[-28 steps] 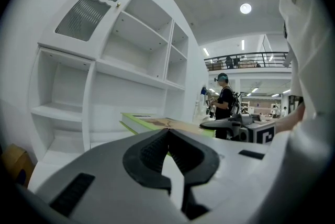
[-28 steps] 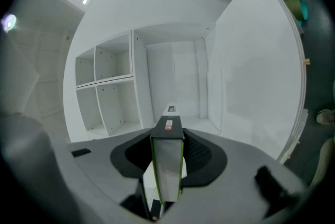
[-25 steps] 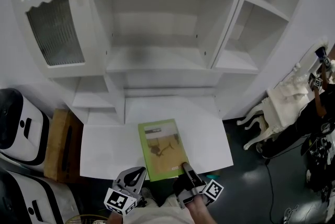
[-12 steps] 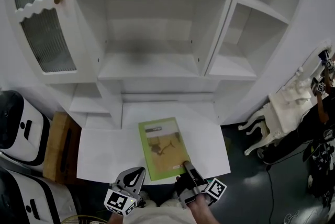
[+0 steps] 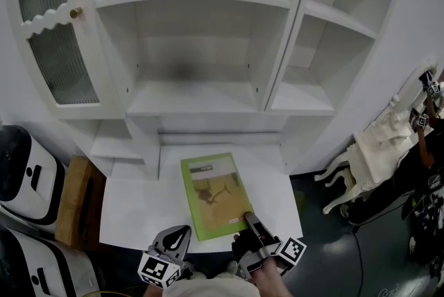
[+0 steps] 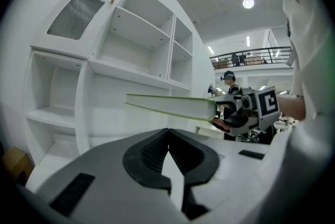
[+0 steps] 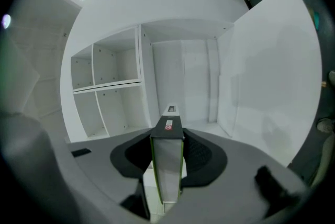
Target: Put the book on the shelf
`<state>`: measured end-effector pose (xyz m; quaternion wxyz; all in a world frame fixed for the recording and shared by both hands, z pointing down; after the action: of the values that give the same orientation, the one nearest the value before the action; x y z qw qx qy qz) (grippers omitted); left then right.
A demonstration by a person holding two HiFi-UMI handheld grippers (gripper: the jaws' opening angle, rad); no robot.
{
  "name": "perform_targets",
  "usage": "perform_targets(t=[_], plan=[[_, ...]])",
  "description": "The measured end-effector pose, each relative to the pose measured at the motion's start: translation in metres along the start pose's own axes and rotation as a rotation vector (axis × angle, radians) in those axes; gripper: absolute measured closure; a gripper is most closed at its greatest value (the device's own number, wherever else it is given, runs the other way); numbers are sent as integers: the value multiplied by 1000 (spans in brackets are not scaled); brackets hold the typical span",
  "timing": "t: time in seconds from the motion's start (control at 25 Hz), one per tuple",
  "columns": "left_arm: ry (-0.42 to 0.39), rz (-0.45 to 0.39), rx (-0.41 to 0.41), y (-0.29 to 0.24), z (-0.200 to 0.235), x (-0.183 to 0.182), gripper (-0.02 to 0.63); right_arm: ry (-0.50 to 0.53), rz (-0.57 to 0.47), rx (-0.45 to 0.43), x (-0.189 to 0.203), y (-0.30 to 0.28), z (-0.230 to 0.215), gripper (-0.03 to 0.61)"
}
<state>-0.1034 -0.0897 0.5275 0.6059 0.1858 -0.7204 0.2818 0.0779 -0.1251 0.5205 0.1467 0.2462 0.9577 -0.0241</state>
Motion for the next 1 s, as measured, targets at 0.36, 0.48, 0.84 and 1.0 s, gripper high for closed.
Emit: perform_targets(t=[0.36, 0.48, 0.84, 1.0], plan=[[-4, -1, 8, -2, 3, -2, 604, 20, 13, 13, 9, -18, 43, 434], [-4, 5, 13, -2, 2, -1, 604, 30, 6, 6, 10, -20, 58, 434], [-8, -3, 21, -5, -1, 1, 604, 16, 51, -20, 27, -29, 99, 433], [-10, -9, 28, -5, -3, 0, 604, 8, 60, -46, 29, -33, 112, 433]])
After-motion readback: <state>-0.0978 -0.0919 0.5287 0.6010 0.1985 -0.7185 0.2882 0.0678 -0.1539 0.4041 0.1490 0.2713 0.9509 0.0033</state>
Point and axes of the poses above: the fingertips, and each gripper's own axes: y backward along the fingers, z to its left, x out of its underside, the point moved 2 cm from there along y, backward along the fingers, and after that the axes turned 13 degrees about -y, right-handed, at the moved point
